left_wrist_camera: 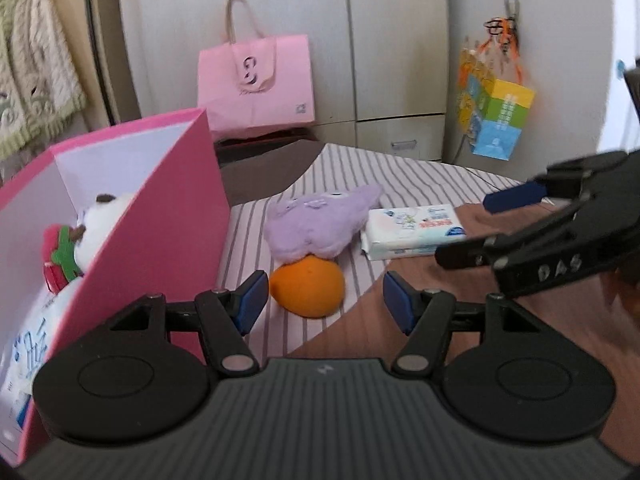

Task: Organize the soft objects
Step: 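Close the left gripper on the orange ball while the right gripper grasps the tissue pack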

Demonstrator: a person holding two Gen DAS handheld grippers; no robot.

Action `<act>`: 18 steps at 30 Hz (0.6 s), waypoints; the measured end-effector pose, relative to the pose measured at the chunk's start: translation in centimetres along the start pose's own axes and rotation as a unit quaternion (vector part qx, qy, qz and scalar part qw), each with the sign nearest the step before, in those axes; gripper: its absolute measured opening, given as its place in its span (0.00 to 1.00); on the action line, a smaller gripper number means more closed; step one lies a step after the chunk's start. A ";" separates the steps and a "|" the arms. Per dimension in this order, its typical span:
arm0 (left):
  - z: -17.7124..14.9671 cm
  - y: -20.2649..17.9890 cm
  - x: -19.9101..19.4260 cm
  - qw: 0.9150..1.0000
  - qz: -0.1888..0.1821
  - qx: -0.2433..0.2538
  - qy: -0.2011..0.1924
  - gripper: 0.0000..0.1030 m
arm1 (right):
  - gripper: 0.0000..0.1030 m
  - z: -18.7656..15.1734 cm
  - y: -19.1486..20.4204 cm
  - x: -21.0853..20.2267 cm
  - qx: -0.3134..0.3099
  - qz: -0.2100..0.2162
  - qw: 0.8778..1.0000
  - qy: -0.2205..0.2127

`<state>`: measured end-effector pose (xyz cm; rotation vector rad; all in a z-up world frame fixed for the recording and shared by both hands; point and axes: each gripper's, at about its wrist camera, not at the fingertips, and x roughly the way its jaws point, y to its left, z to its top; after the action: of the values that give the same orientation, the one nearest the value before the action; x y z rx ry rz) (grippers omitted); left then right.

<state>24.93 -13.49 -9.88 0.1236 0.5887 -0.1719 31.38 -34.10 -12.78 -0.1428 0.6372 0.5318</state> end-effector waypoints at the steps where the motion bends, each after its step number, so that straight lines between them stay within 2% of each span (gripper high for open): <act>1: 0.0 0.0 0.2 1.000 0.006 0.001 -0.001 0.60 | 0.81 0.0 -0.2 0.7 -0.007 0.000 1.000 0.003; 6: 0.0 -0.4 1.4 0.999 0.035 0.010 -0.002 0.58 | 0.81 0.3 -0.5 2.3 -0.035 0.017 0.999 -0.002; 10: -0.1 -0.5 2.3 1.000 0.025 0.003 0.012 0.58 | 0.81 0.8 0.2 4.2 -0.056 0.024 0.998 0.016; 13: -0.1 -0.3 3.1 0.999 0.040 -0.004 0.016 0.57 | 0.81 1.2 0.3 4.7 -0.062 0.032 0.997 0.010; 15: -0.1 0.0 3.6 0.999 0.029 -0.015 0.025 0.57 | 0.75 1.0 0.4 4.5 -0.052 0.034 0.998 0.009; 16: -0.2 0.1 3.7 0.999 0.027 -0.021 0.027 0.54 | 0.64 0.8 0.6 4.2 -0.052 0.034 0.998 0.006; 18: -0.3 0.2 3.7 0.999 0.033 -0.017 0.026 0.46 | 0.55 0.4 1.2 3.4 -0.063 0.030 0.998 0.001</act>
<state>27.89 -13.68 -12.18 0.1137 0.6383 -0.0945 33.22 -31.51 -14.47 -0.2438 0.6114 0.6303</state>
